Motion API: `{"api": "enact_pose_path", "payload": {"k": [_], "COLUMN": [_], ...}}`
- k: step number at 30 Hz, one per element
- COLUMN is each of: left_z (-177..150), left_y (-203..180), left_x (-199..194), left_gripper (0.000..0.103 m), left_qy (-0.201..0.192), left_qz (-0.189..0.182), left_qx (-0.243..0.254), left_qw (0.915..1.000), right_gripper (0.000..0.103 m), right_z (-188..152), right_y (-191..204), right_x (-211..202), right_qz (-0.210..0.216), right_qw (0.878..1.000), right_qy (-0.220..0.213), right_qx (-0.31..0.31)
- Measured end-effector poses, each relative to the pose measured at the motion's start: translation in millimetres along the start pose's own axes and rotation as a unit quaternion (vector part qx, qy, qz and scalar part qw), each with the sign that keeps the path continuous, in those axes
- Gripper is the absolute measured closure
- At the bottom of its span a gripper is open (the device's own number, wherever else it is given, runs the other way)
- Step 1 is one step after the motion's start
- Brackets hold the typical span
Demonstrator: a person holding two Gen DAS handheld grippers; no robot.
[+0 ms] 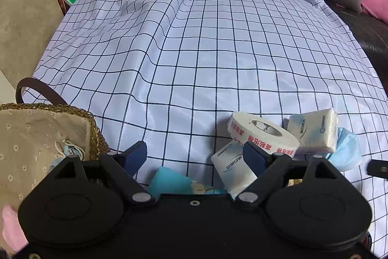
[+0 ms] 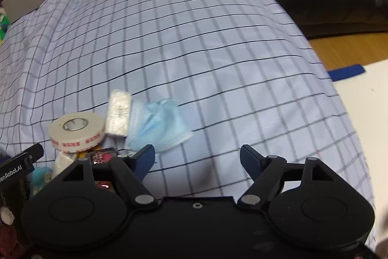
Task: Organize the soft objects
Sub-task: 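Grasp the blue face mask with the right tool while the left tool reaches the white tape roll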
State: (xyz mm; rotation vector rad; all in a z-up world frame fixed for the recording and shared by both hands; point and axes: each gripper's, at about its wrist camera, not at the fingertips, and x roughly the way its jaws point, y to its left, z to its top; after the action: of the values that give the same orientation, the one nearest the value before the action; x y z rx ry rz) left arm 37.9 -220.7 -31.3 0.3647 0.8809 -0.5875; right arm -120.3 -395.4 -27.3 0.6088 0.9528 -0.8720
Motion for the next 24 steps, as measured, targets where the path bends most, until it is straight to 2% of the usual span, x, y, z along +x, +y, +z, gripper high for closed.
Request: {"api": "enact_pose_path", "payload": {"k": [2, 7, 14, 15, 17, 19, 22, 24], "left_z": [-0.2, -0.3, 1.1, 1.3, 1.7, 2.7, 5.0, 5.9], "left_y": [1.5, 6.1, 11.4, 12.1, 13.4, 15.9, 19.5, 18.7], "left_x": [0.4, 2.3, 0.8, 0.8, 1.4, 3.6, 7.9, 8.5], "left_gripper": [0.02, 0.02, 0.02, 0.019, 0.019, 0.019, 0.019, 0.019], "left_qy": [0.002, 0.008, 0.009, 0.009, 0.011, 0.015, 0.025, 0.024], "left_qz": [-0.003, -0.008, -0.02, -0.022, -0.03, -0.042, -0.056, -0.057], "left_qx": [-0.003, -0.014, -0.018, -0.018, -0.018, -0.024, -0.042, -0.047], "left_qw": [1.0, 0.9998, 0.9996, 0.9996, 0.9993, 0.9987, 0.9972, 0.997], "right_gripper": [0.015, 0.007, 0.008, 0.011, 0.037, 0.047, 0.053, 0.053], "right_z": [-2.4, -6.0, -2.6, -1.2, -2.3, -1.4, -0.7, 0.6], "right_y": [11.0, 41.3, 62.7, 65.1, 66.8, 61.4, 54.1, 47.6], "right_x": [8.1, 23.6, 55.9, 60.2, 69.6, 74.3, 67.1, 60.0], "right_qz": [0.008, 0.01, -0.017, -0.023, -0.023, -0.013, -0.013, -0.016], "right_qw": [1.0, 0.996, 0.992, 0.991, 0.99, 0.991, 0.991, 0.991], "right_qy": [-0.006, -0.02, -0.009, -0.011, -0.002, 0.012, 0.007, 0.001], "right_qx": [-0.02, -0.083, -0.125, -0.128, -0.136, -0.133, -0.135, -0.131]}}
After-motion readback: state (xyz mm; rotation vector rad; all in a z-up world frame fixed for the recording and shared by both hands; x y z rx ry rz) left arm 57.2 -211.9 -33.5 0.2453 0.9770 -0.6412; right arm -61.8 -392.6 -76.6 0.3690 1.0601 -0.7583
